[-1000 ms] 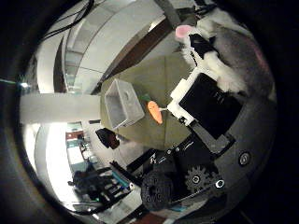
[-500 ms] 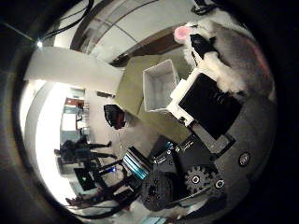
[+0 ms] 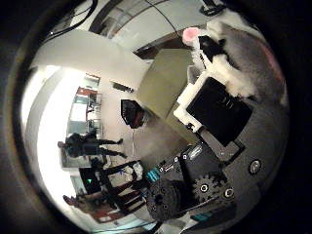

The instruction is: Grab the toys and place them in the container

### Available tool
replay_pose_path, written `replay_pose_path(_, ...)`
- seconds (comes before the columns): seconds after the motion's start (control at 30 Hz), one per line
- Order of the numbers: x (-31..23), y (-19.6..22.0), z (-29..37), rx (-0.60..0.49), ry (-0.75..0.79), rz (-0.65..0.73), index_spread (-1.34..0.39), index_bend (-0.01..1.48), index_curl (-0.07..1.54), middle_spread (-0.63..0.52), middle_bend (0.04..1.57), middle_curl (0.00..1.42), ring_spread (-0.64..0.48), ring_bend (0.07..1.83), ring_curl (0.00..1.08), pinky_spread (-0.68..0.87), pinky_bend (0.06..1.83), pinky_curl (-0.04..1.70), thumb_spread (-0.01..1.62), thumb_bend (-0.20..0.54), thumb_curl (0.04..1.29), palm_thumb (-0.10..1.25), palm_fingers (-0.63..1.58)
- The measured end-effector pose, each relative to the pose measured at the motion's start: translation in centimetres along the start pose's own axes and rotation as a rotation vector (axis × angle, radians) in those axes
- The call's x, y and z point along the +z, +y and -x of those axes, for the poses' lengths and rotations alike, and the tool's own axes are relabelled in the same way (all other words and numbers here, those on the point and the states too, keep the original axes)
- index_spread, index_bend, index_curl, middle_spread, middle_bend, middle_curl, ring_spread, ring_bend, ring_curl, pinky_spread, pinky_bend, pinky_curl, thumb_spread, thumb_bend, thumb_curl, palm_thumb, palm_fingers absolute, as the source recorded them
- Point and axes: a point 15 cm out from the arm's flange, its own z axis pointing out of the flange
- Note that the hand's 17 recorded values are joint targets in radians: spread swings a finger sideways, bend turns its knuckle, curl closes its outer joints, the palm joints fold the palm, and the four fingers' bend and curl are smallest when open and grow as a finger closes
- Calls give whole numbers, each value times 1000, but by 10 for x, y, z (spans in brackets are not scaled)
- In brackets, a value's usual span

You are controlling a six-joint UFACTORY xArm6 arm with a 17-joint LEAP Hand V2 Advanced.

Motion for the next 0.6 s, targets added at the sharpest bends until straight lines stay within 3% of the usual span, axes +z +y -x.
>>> replay_pose_path(0.17,20,-32,2,-15,19,-88,-236,1121,766,-121,1330,668,-170,1467,601,-185,1375,795,709,-19,886,1022,1186)
replay_pose_path(0.47,77,-38,2,-28,20,-46,-240,1104,768,-121,1335,669,-167,1470,602,-187,1371,808,702,-23,878,1015,1171)
replay_pose_path(0.6,84,-43,-11,-22,32,-65,-266,990,760,-121,1275,654,-181,1417,591,-208,1369,781,736,-45,823,890,1082)
